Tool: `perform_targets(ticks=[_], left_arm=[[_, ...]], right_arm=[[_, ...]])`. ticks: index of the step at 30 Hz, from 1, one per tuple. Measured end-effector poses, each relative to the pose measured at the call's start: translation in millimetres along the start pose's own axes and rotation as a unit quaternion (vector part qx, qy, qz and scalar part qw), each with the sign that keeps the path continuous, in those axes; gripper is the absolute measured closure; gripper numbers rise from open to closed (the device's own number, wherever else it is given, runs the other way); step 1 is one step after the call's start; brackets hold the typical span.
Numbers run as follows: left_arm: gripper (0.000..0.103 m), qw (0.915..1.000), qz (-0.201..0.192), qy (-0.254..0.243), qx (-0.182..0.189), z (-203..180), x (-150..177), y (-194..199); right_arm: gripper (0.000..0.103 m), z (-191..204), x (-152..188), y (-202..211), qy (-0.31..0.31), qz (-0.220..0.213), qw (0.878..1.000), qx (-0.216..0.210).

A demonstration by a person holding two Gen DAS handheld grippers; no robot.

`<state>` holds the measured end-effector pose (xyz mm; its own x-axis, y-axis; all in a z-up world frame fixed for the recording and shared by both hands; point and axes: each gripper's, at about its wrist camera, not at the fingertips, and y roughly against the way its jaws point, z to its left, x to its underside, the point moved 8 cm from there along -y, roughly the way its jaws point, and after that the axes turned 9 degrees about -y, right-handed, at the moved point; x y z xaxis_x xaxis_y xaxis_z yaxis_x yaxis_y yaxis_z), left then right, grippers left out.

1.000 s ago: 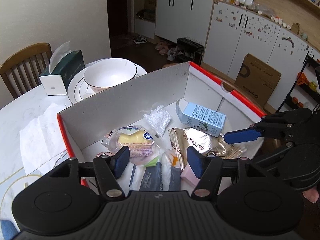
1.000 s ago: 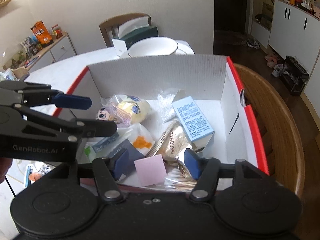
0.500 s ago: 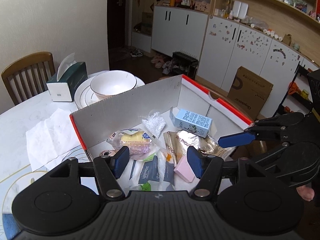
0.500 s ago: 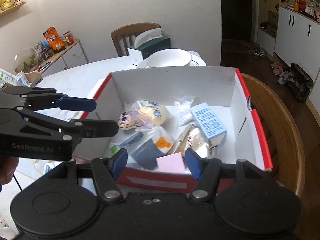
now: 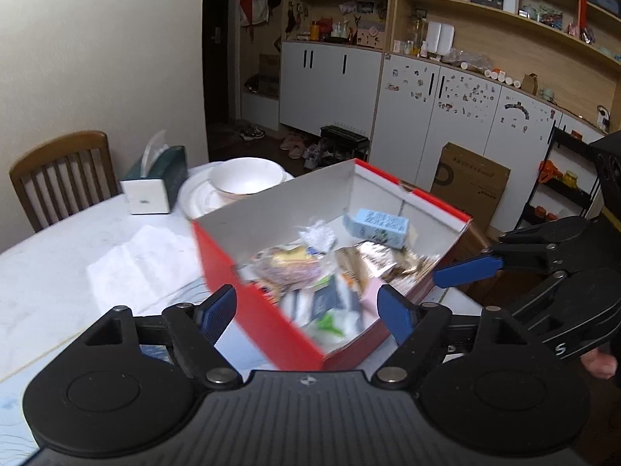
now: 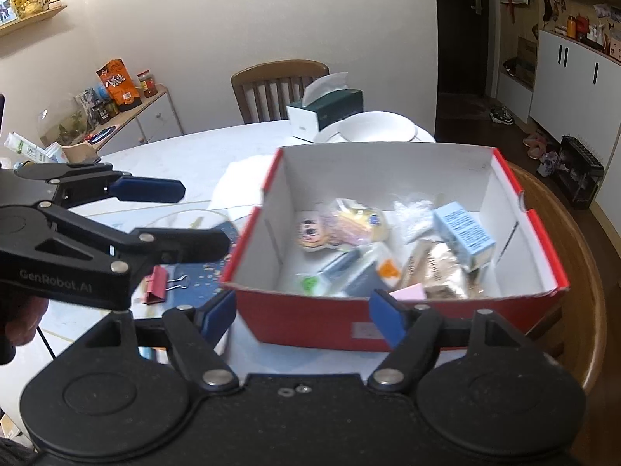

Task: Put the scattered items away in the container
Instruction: 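Withdraw both tools from the box back to the remaining items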

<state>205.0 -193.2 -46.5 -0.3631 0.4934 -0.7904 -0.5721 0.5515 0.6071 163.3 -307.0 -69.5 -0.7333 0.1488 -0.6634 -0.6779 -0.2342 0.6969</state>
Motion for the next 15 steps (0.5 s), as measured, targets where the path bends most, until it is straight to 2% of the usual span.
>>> perform_targets(ticks=[6,9,14,15], left_arm=[[0.022,0.9999,0.0,0.001,-0.011,34.5,25.1,23.3],[0.018,0.9998,0.008,-0.004,-0.018,50.6,40.9,29.5],[0.017,0.9996,0.024,-0.007,-0.015,69.4,72.4,32.9],[0.013,0.9995,0.027,-0.008,-0.016,73.2,79.0,32.8]], right_arm=[[0.019,30.1,13.1,-4.9,-0.013,0.0,1.0,0.012],[0.017,44.1,20.6,-11.0,-0.022,0.003,1.0,0.019],[0.013,66.4,37.3,-24.9,-0.028,0.018,0.999,0.027],[0.013,70.7,41.4,-28.0,-0.031,0.023,0.999,0.029]])
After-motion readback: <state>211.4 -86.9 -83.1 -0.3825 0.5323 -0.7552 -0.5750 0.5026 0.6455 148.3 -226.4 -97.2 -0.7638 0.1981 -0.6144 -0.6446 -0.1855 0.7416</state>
